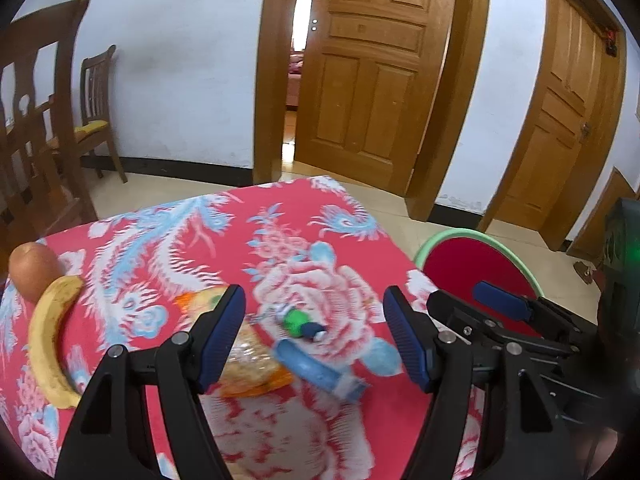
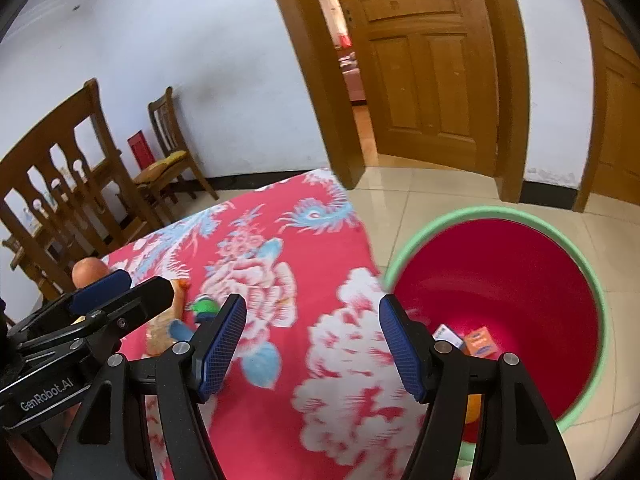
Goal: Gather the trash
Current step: 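Move both grippers back over the table toward the snack wrapper, then grasp the clear snack wrapper with the left gripper while the right gripper grasps the blue toothbrush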
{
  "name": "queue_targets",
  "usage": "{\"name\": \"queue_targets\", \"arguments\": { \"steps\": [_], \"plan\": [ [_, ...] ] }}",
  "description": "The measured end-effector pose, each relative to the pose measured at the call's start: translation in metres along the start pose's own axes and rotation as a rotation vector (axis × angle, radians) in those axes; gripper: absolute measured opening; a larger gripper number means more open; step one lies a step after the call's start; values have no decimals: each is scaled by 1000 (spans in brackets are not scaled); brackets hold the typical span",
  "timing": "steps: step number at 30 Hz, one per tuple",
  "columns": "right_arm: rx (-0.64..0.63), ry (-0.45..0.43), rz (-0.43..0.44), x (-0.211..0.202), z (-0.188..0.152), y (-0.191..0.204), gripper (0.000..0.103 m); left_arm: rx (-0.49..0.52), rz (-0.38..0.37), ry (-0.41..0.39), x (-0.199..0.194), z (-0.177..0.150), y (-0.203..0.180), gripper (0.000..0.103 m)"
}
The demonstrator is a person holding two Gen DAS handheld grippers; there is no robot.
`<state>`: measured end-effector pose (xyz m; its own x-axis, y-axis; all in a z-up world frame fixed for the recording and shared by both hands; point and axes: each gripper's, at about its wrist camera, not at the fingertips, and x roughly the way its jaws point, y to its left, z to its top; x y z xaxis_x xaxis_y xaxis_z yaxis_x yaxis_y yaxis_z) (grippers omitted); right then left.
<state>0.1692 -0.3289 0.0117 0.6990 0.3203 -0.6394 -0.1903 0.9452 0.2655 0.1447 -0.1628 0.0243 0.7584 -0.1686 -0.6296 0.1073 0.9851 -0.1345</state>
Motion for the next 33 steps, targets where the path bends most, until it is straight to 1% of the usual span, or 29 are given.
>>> {"name": "queue_targets", "arguments": {
  "steps": [3, 7, 11, 14, 17, 21, 24, 26, 27, 28, 30, 31, 32, 33],
  "plan": [
    [-18, 6, 16, 5, -1, 12, 70, -14, 10, 5, -3, -2, 14, 71],
    [-41, 27, 33, 13, -3, 27, 70, -33, 42, 13, -7, -5, 33, 71],
    [-66, 44, 44, 20, -7, 41, 70, -51, 88, 59, -6, -10, 53, 71],
    [-90, 73, 51, 28, -10, 50, 70, -70, 102, 112, 3, -18, 67, 71],
    [-115, 91, 44, 32, -11, 59, 70, -68, 99, 162, 14, -26, 71, 71],
    [-106, 97, 38, 31, -13, 56, 70, -58, 89, 210, 31, -31, 66, 71],
    [-98, 100, 27, 30, -13, 51, 70, -54, 90, 217, 40, -31, 62, 71],
    [-96, 107, 23, 29, -13, 48, 70, -53, 94, 205, 41, -31, 59, 70],
    [-96, 110, 20, 28, -13, 47, 70, -48, 91, 199, 41, -31, 57, 59],
    [-98, 112, 17, 27, -13, 45, 70, -45, 75, 191, 41, -31, 56, 50],
    [-100, 112, 15, 25, -12, 42, 70, -39, 71, 182, 38, -30, 53, 28],
    [-99, 112, 14, 24, -12, 41, 70, -40, 78, 173, 35, -29, 52, 21],
    [-99, 112, 9, 23, -12, 40, 70, -46, 74, 164, 31, -28, 53, 8],
    [-99, 114, 5, 23, -12, 40, 70, -52, 63, 163, 29, -28, 54, 3]
  ]
}}
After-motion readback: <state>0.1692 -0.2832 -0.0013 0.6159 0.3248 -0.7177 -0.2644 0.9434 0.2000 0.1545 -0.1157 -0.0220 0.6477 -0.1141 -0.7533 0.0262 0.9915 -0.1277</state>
